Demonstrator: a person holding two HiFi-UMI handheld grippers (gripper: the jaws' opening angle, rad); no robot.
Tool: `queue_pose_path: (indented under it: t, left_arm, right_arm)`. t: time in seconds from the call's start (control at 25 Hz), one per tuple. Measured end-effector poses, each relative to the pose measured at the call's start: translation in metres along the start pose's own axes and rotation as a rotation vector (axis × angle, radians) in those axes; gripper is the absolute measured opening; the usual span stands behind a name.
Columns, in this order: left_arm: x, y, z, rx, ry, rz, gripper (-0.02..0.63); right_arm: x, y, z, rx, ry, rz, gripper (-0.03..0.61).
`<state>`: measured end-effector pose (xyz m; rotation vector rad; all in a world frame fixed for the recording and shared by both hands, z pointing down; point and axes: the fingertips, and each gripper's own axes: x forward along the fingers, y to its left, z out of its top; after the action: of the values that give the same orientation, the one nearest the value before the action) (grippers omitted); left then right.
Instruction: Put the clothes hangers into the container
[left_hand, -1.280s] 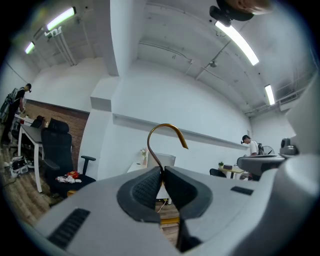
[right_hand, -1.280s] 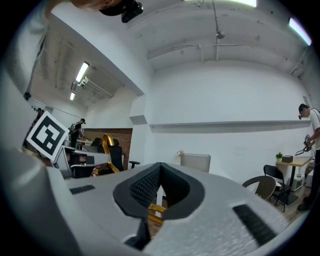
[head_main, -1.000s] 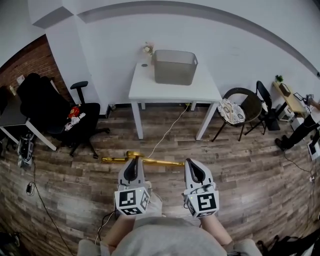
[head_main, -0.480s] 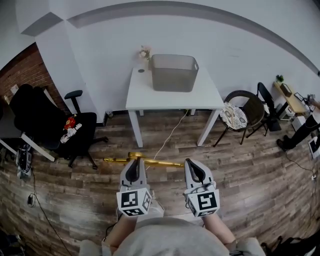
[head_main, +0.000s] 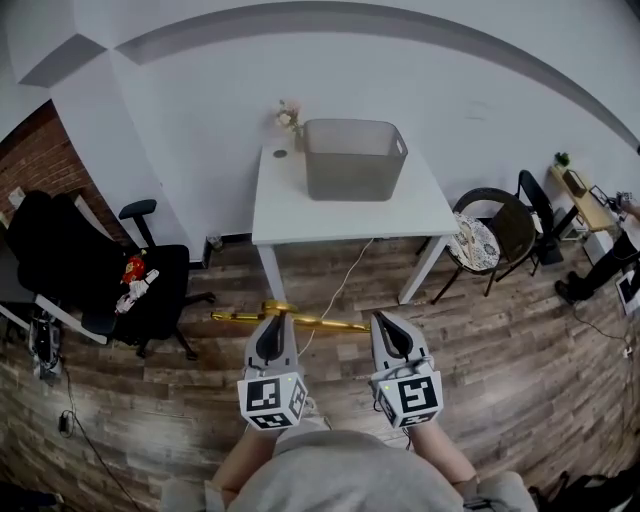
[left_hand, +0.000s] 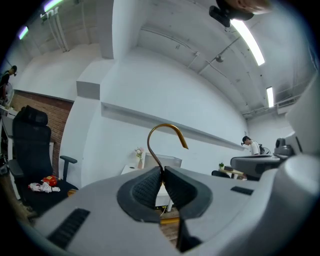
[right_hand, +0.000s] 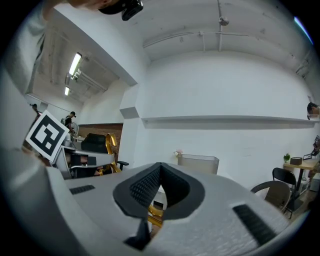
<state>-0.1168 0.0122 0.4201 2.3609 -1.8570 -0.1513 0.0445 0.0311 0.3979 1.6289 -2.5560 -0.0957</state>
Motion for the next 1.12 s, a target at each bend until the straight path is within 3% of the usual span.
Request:
queue_pose_path:
  t: [0.52, 0.84, 1.12]
  left_arm:
    - [0.091, 0.053, 0.006, -0.015, 0.013, -0.049, 0.026]
    - [0.136, 0.077, 0.014, -0.007, -0.002, -0.078, 0.026]
    - [0.161, 0.093, 0.019, -0.003, -0.007, -0.087, 0.026]
  right_arm:
    - [0.103, -0.006, 0.004, 0.001, 0.007, -0.034, 0.002]
    - [0.150, -0.014, 0.011, -0.007, -0.051, -0.067, 0.003]
    - [0.170, -0.014, 0.010, -0.012, 0.020, -0.078, 0.003]
